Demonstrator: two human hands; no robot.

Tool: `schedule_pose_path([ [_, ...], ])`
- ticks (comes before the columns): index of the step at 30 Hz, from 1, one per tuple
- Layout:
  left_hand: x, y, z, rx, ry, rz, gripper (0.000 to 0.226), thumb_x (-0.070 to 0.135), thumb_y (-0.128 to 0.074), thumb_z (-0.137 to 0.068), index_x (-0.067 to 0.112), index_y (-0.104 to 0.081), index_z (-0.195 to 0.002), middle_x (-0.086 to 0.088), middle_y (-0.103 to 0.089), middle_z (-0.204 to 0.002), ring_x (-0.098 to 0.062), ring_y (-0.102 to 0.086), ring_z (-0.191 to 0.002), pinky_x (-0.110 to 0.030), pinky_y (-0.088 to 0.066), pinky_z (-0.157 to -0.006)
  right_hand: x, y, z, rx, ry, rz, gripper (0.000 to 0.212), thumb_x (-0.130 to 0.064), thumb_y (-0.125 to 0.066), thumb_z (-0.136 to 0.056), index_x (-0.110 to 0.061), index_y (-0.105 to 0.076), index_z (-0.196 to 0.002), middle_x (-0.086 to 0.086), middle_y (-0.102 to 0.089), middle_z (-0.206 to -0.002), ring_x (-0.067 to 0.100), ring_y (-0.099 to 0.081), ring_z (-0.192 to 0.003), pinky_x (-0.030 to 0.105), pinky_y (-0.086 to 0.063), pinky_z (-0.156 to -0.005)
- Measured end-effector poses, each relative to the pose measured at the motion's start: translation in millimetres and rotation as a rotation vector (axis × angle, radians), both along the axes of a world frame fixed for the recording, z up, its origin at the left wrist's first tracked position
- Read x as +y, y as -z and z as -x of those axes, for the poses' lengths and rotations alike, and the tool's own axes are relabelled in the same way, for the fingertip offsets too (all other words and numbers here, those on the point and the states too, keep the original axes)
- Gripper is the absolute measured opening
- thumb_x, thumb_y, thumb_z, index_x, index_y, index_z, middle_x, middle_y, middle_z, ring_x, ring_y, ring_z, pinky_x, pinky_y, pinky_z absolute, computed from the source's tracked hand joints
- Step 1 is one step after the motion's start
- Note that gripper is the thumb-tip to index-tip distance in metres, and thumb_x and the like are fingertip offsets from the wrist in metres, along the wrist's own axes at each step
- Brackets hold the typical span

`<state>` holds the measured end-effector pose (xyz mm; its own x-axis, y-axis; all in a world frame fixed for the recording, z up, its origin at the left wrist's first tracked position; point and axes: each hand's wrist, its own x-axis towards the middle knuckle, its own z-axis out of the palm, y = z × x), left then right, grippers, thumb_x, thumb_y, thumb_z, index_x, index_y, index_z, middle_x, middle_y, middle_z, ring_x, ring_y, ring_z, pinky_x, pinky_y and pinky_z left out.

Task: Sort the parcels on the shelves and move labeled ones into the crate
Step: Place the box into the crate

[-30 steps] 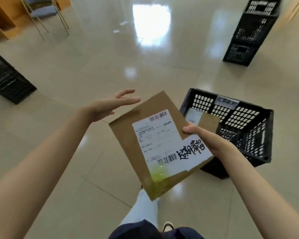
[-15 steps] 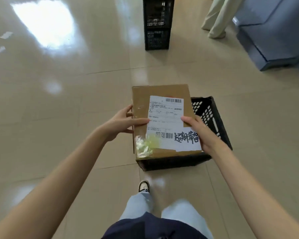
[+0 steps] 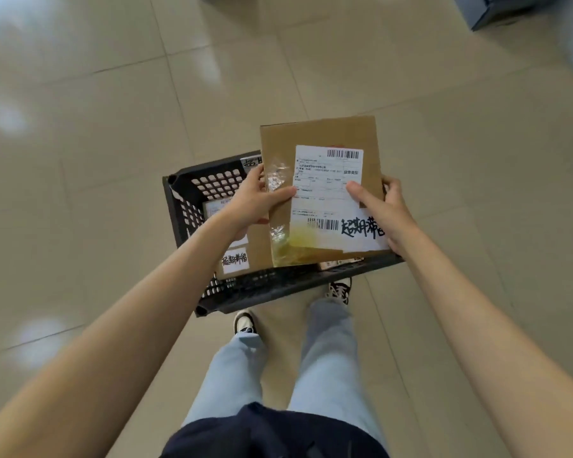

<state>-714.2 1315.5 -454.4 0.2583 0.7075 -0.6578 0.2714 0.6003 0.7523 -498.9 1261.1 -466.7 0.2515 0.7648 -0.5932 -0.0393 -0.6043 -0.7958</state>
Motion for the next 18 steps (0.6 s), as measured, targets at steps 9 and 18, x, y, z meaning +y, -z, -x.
schedule_pose_path([
  [9, 45, 127, -85, -0.032, -0.241, 0.136, 0.076, 0.009, -0.067, -0.081, 0.026, -0.026, -0.142, 0.004, -0.058, -0.109, -0.007, -0.071, -0.078, -0.023, -0.056, -0.061, 81, 115, -71, -0.187, -0.217, 0.085, 0.068, -0.036, -0.066, -0.085, -0.013, -0.023, -0.133, 0.003, -0.049, -0.129, 0.02, -0.056, -0.115, 0.037, -0.051, -0.094],
  [18, 38, 240, -101, 0.066, -0.381, 0.209, 0.072, 0.014, -0.071, -0.079, 0.018, -0.029, -0.138, 0.002, -0.062, -0.117, -0.005, -0.069, -0.088, -0.021, -0.055, -0.065, 77, 215, -53, -0.483, -0.395, 0.08, 0.092, -0.029, -0.063, -0.087, -0.015, 0.001, -0.151, 0.007, -0.026, -0.152, 0.02, -0.031, -0.139, 0.036, -0.031, -0.113],
])
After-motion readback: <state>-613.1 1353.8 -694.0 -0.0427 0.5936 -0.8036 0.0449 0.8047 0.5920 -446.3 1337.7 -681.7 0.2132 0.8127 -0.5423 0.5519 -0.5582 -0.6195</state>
